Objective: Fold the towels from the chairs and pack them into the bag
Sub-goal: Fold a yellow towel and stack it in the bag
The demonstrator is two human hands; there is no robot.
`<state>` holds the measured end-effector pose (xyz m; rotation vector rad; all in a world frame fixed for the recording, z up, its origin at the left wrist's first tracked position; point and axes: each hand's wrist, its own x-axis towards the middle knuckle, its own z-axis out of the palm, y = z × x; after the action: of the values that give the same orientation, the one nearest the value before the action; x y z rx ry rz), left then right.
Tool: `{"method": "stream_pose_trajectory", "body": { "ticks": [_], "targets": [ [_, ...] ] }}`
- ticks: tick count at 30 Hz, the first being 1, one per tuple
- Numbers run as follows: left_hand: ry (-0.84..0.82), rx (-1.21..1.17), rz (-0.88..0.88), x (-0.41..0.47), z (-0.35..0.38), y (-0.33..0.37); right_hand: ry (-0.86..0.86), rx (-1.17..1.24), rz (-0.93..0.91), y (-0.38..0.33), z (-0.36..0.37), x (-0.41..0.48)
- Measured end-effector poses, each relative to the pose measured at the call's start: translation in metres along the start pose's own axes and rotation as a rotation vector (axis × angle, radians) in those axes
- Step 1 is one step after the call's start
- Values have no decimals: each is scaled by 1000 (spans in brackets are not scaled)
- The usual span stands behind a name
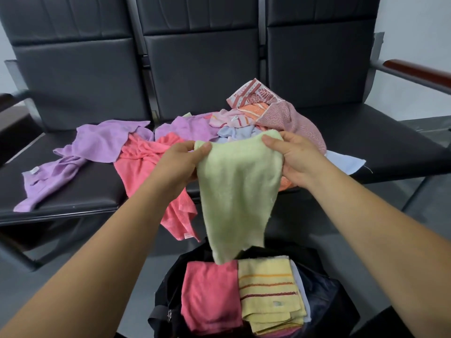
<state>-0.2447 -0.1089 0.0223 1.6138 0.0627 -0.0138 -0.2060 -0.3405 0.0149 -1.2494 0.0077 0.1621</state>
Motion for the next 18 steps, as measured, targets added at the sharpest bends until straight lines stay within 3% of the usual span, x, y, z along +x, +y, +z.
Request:
{"method": "stream_pose_trajectory", "body": {
  "ticks": [4,7,13,18],
  "targets": [
    [-119,-287,18,2,-3,6,-99,216,64,-8,-1,3],
    [-68,-198,111,5,-11,8,-137,214,27,-14,-5,3],
    [90,-68,220,2,-11,8,10,-165,-95,-17,-14,0],
    [64,-147,258,-1,-4,11,10,52,-94,-23,-11,2]
  ]
}}
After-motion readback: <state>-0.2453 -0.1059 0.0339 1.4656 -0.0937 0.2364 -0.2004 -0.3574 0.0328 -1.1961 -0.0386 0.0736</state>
